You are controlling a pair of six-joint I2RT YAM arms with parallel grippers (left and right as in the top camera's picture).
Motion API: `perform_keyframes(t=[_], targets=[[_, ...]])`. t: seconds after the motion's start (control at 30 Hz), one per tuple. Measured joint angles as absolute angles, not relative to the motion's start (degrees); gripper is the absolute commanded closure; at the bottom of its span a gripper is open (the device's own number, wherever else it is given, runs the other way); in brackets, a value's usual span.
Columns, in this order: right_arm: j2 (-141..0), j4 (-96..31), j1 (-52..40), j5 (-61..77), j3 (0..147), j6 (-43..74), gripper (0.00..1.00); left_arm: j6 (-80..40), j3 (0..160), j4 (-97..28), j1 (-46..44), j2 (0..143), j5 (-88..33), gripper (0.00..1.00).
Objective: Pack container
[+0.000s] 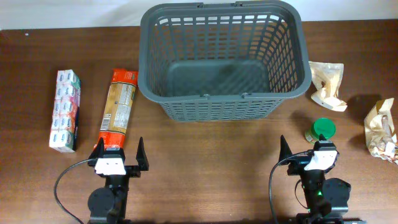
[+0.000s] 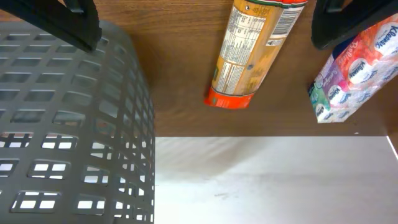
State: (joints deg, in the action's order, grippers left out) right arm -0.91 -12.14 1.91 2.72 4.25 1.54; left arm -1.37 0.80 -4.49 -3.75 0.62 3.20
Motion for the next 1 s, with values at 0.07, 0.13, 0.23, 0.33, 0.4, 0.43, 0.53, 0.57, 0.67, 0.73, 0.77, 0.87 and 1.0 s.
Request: perform_keyframes(t=[0.07,0.13,0.23,0.33,0.4,0.43,0.53,0.57,0.67,0.73,0.77,0.87,1.0], targets=[[-0.91,-12.12,1.91,2.72,4.25,1.56,0.01,-1.37,0.8,-4.49,-3.75,0.62,3.2,0.01],[-0.91,-12.14,1.91,2.72,4.25,1.54,0.01,-1.37,0.8,-4.49,-3.75,0.62,3.2,0.01],[-0.91,-12.14,1.91,2.72,4.25,1.54,0.01,-1.37,0.8,-4.49,-3.75,0.62,3.2,0.01],[-0.91,-12.12,1.91,2.72,4.25,1.54,0.01,-1.37,0.8,-4.49,-3.75,0.62,3.2,0.01],[-0.91,-12.14,1.91,2.72,4.25,1.54,0.01,-1.37,0.8,-4.49,-3.75,0.62,3.2,0.01],[-0.91,-12.14,1.91,2.72,4.25,1.58,0.01,-1.37,0.8,-4.49,-3.75,0.62,3.2,0.01],[-0.91,-12.14,1.91,2.72,4.25,1.56,0.01,-1.37,0.8,-4.49,-3.75,0.62,3.2,0.01],[-0.91,-12.14,1.91,2.72,4.25,1.56,0.01,-1.37,0.8,-4.49,-3.75,0.62,3.2,0.01],[-0.91,-12.14,1.91,2.72,4.25,1.56,0.01,-1.37,0.8,-4.49,-3.75,0.62,3.2,0.01],[-0.91,-12.14,1.91,2.72,4.25,1.52,0.01,-1.37,0.8,-4.49,-3.75,0.62,3.2,0.01],[-0.91,-12.14,1.91,2.72,4.25,1.58,0.01,-1.37,0.8,-4.49,-3.75,0.62,3.2,0.01],[-0.91,-12.14,1.91,2.72,4.25,1.54,0.01,-1.37,0.8,-4.49,-3.75,0.62,3.2,0.01],[-0.89,-12.14,1.91,2.72,4.25,1.52,0.01,-1.37,0.75,-0.95,-3.75,0.62,3.2,0.01]])
